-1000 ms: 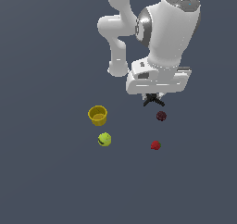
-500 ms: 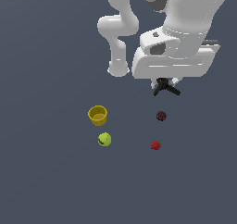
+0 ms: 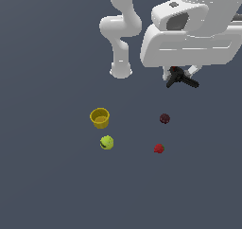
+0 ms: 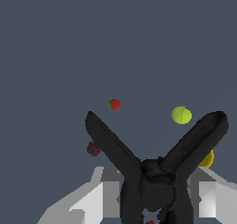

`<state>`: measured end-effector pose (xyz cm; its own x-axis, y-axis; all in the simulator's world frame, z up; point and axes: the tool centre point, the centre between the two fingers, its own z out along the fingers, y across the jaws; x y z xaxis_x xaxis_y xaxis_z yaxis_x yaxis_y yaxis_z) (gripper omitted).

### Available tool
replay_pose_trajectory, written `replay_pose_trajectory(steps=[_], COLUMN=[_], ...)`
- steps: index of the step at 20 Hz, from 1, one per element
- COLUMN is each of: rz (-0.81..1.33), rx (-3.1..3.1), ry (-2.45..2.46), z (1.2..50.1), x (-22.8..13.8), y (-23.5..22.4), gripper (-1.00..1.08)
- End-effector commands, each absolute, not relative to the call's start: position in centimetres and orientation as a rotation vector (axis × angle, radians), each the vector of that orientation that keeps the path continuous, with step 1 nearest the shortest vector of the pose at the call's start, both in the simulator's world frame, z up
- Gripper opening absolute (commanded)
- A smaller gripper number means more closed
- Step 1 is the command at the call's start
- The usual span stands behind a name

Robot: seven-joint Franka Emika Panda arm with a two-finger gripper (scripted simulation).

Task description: Pick up a designated object from a clutter of objects.

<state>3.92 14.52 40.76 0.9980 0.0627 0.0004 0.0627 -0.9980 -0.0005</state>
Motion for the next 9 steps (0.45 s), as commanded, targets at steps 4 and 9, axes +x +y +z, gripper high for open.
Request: replay_pose_trajectory(steps=[4, 9], rz=[0.0, 0.0], rx=[-3.14, -3.14], ry=[-0.098, -0.098], z=[42.09, 42.41], x=[4.47, 4.64], y=[14.71, 14.77], gripper=[-1.0, -1.0])
